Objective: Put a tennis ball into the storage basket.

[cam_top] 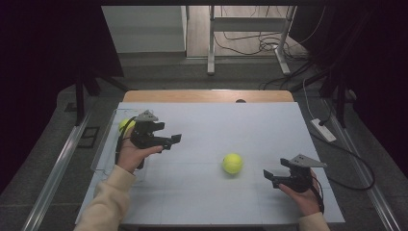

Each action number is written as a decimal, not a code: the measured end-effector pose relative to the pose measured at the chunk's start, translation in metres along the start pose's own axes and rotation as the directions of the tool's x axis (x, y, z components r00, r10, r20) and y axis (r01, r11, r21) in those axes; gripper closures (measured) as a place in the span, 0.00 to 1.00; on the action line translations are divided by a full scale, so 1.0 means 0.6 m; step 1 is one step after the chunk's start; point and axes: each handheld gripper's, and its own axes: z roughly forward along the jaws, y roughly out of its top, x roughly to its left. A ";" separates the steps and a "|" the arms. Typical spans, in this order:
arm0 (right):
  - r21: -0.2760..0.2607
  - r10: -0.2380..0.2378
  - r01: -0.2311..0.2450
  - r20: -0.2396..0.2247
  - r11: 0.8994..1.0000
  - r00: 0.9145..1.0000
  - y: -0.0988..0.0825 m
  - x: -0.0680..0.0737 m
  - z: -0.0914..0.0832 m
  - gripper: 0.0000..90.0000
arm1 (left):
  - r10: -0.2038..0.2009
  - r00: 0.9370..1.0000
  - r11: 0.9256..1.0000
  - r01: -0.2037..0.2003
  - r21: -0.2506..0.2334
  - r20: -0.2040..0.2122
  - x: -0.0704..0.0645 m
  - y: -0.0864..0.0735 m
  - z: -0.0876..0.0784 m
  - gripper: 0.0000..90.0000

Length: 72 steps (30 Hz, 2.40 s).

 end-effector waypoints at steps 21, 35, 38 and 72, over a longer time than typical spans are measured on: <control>-0.003 0.013 -0.013 -0.004 1.000 1.000 0.001 -0.003 0.001 0.14 | 0.029 0.998 0.999 -0.030 0.033 0.055 -0.022 0.012 0.036 0.14; -0.001 0.002 -0.002 -0.003 1.000 1.000 0.002 0.000 0.003 0.14 | 0.035 0.996 0.998 -0.038 0.040 0.085 -0.031 0.012 0.051 0.12; -0.003 0.004 -0.004 -0.007 1.000 1.000 0.001 -0.001 0.002 0.13 | 0.039 0.995 0.998 -0.043 0.040 0.088 -0.034 0.013 0.053 0.12; -0.002 0.000 0.000 -0.005 1.000 1.000 0.001 0.000 0.001 0.14 | 0.091 0.983 0.992 -0.104 0.070 0.162 -0.083 0.030 0.104 0.07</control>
